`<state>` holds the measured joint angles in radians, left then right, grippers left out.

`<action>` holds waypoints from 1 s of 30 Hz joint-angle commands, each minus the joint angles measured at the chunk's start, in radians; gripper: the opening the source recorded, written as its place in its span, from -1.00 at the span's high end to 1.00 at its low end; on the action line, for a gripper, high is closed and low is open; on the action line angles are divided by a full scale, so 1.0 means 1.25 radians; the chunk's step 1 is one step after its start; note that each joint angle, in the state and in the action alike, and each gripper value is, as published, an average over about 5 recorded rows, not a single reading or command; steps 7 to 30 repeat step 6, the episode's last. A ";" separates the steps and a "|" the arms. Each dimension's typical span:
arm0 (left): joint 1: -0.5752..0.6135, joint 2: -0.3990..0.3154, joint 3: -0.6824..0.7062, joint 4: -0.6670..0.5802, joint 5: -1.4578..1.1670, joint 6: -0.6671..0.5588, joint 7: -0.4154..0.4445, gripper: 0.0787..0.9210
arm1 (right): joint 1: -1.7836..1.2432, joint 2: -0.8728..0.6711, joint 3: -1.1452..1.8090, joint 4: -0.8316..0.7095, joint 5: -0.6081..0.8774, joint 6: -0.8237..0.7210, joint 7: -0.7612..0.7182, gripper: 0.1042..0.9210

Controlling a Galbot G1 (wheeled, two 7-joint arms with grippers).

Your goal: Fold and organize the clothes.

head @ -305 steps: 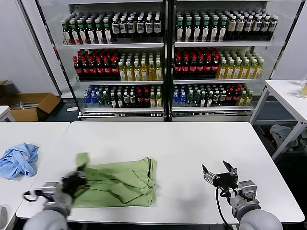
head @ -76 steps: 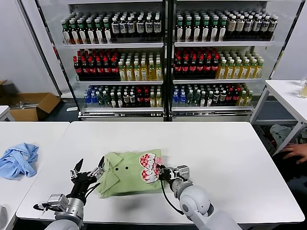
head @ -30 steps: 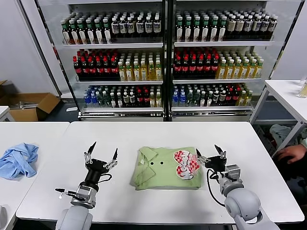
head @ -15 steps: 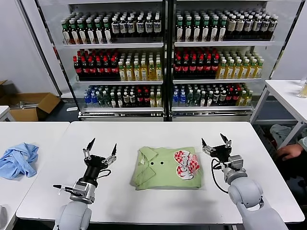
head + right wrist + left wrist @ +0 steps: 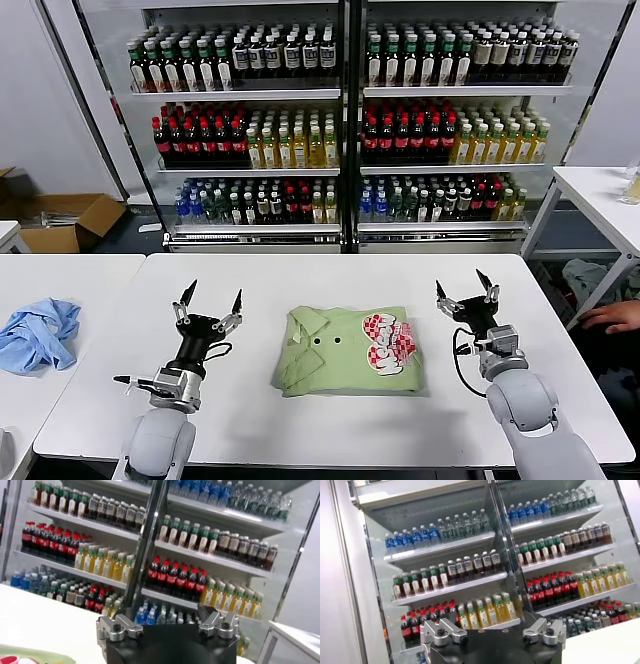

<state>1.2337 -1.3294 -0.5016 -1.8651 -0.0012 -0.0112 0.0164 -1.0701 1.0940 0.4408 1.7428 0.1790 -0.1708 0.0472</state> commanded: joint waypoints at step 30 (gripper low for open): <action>-0.027 0.001 0.007 0.040 -0.014 -0.010 -0.008 -0.77 | -0.009 0.010 0.017 -0.019 -0.050 0.053 -0.021 -0.76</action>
